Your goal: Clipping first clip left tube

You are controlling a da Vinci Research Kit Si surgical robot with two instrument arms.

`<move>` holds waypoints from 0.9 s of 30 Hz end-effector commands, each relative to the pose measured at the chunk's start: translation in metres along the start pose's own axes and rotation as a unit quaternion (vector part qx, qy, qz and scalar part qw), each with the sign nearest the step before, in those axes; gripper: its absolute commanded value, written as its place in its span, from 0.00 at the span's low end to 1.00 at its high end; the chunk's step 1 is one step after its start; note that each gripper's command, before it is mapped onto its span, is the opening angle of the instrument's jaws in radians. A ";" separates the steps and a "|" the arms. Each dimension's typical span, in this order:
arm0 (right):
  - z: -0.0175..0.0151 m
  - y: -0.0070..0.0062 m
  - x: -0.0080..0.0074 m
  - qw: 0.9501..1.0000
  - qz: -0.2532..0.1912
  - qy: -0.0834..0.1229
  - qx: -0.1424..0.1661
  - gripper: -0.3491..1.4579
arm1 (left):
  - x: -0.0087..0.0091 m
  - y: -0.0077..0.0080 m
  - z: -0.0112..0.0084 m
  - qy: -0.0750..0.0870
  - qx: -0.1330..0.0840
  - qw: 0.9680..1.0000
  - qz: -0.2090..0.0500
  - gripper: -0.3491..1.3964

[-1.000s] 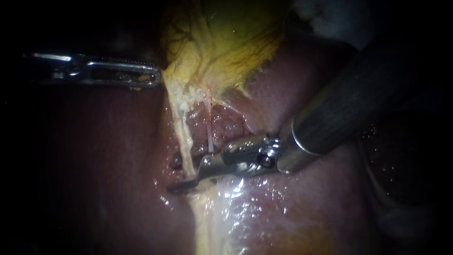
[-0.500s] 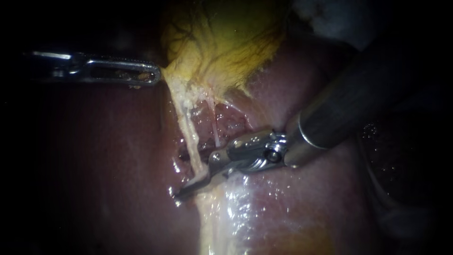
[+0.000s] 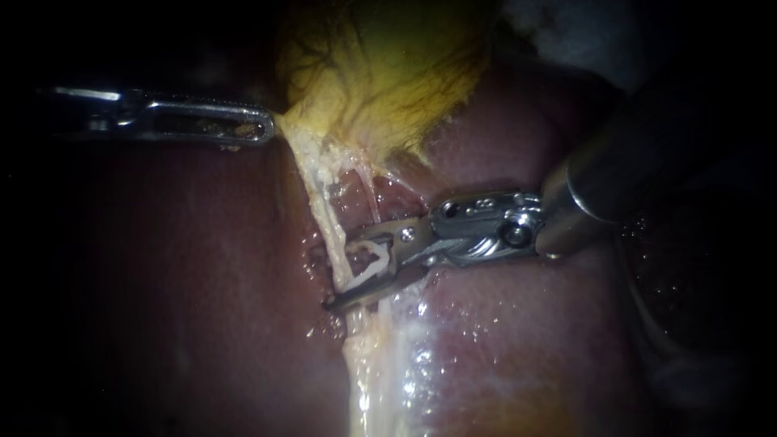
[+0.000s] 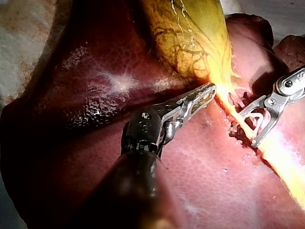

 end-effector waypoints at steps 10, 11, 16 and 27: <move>0.0009 -0.0001 -0.0005 0.986 0.021 0.054 0.154 0.52 | 0.0000 0.0000 0.0000 0.000 0.000 1.000 0.000 0.00; 0.0012 -0.0001 -0.0007 0.983 0.030 0.060 0.170 0.52 | 0.0000 0.0000 0.0000 0.000 0.000 1.000 0.000 0.00; 0.0025 -0.0003 -0.0024 0.968 0.066 0.084 0.229 0.52 | 0.0000 0.0000 0.0000 0.000 0.000 1.000 0.000 0.00; 0.0052 -0.0028 -0.0050 0.937 0.116 0.148 0.295 0.52 | 0.0000 0.0000 0.0000 0.000 0.000 1.000 0.000 0.00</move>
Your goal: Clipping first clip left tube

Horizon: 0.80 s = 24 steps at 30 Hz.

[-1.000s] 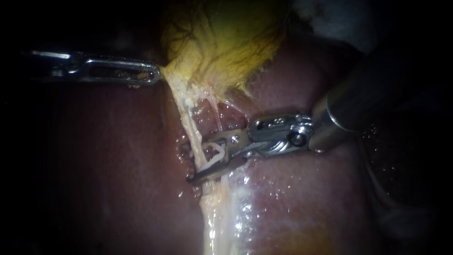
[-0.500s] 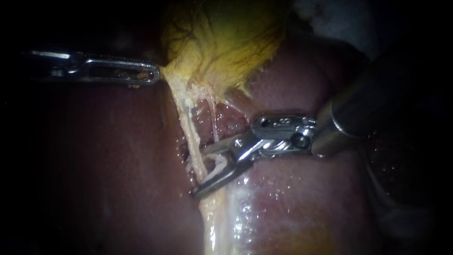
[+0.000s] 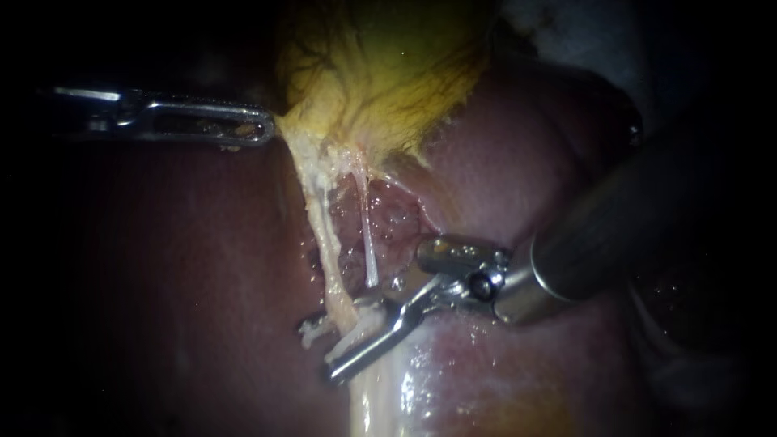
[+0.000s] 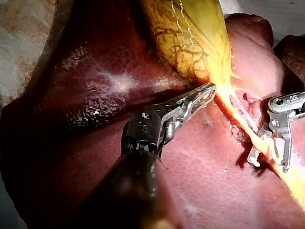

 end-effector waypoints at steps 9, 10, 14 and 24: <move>0.0005 -0.0009 -0.0004 1.000 0.000 -0.017 0.013 0.48 | 0.0000 0.0000 0.0000 0.000 0.000 1.000 0.000 0.00; 0.0005 -0.0008 -0.0004 1.000 0.000 -0.015 0.012 0.47 | 0.0000 0.0000 0.0000 0.000 0.000 1.000 0.000 0.00; 0.0003 -0.0004 -0.0001 1.000 0.000 -0.013 0.009 0.43 | 0.0000 0.0000 0.0000 0.000 0.000 1.000 0.000 0.00; -0.0007 0.0005 0.0003 1.000 0.007 0.000 -0.007 0.17 | 0.0000 0.0000 0.0000 0.000 0.000 1.000 0.000 0.00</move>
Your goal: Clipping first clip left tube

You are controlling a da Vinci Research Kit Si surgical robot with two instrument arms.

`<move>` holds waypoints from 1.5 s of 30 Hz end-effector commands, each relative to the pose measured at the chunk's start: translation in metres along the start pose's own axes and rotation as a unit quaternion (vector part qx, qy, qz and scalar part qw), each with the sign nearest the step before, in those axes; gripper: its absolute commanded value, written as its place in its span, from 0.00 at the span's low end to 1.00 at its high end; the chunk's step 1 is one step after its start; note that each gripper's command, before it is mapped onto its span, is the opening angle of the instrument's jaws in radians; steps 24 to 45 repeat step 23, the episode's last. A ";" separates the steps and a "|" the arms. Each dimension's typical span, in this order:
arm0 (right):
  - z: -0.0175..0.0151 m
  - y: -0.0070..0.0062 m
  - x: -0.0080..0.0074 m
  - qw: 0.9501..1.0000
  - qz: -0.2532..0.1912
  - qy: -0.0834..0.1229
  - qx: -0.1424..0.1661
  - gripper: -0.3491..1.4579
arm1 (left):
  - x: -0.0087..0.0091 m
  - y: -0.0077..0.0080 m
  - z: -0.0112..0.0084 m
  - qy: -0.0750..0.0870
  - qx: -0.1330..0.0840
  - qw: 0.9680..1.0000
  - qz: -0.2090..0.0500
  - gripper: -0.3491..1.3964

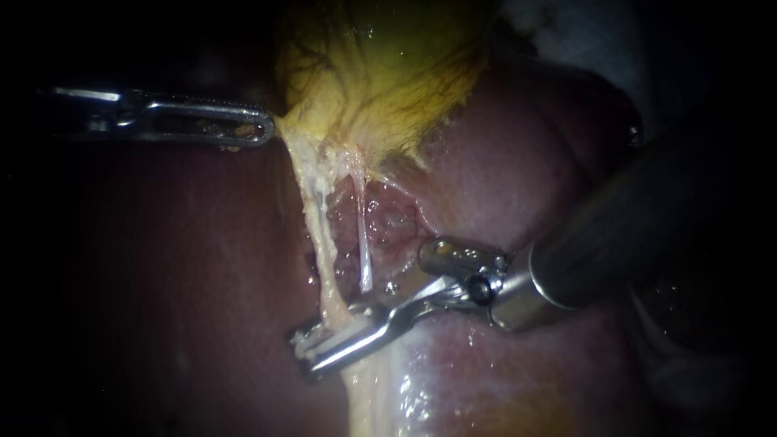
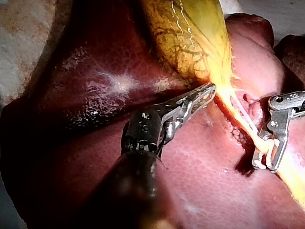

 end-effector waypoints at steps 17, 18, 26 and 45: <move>0.0000 0.0000 -0.0001 0.999 0.026 -0.025 0.013 0.00 | 0.0000 0.0000 -0.0001 0.000 0.000 1.000 0.000 0.00; 0.0000 0.0000 -0.0001 0.999 0.026 -0.025 0.013 0.00 | 0.0000 0.0000 -0.0001 0.000 0.000 1.000 0.000 0.00; 0.0000 0.0000 -0.0001 0.999 0.026 -0.026 0.013 0.00 | -0.0001 0.0000 -0.0001 0.000 0.000 1.000 0.000 0.00; 0.0000 0.0000 -0.0001 0.999 0.026 -0.026 0.013 0.00 | -0.0001 0.0000 -0.0001 0.000 0.000 1.000 0.000 0.00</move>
